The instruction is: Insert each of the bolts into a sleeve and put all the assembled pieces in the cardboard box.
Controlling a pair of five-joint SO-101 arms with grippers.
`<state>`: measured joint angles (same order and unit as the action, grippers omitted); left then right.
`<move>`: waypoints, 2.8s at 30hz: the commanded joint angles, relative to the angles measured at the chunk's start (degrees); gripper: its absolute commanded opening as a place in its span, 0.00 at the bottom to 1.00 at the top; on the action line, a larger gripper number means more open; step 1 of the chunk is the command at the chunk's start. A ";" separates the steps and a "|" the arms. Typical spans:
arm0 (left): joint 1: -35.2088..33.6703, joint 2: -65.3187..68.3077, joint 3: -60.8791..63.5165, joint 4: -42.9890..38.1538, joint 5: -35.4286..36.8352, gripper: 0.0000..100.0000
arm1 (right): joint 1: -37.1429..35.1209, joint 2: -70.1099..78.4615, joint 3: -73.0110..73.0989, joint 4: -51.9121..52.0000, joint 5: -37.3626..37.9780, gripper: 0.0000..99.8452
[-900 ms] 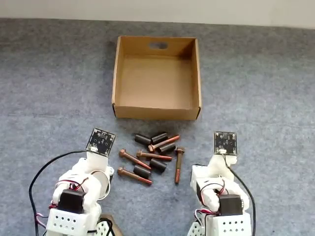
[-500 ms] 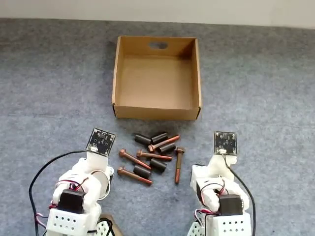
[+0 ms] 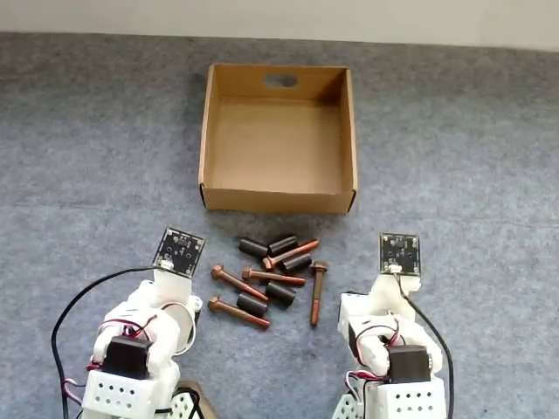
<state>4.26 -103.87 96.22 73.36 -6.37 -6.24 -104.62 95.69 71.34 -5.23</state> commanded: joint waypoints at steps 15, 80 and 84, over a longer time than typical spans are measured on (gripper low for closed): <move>0.92 -0.48 1.01 0.26 -0.09 0.01 | 0.57 -0.40 7.25 0.13 0.62 0.01; 0.92 -0.48 1.01 0.26 -0.09 0.01 | -0.84 -0.40 6.90 -30.46 11.16 0.08; 0.92 -0.48 1.01 0.26 -0.09 0.01 | -4.00 -0.04 2.51 -33.54 12.66 0.12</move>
<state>4.26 -103.87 96.22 73.36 -6.37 -7.91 -104.62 95.69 39.69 5.93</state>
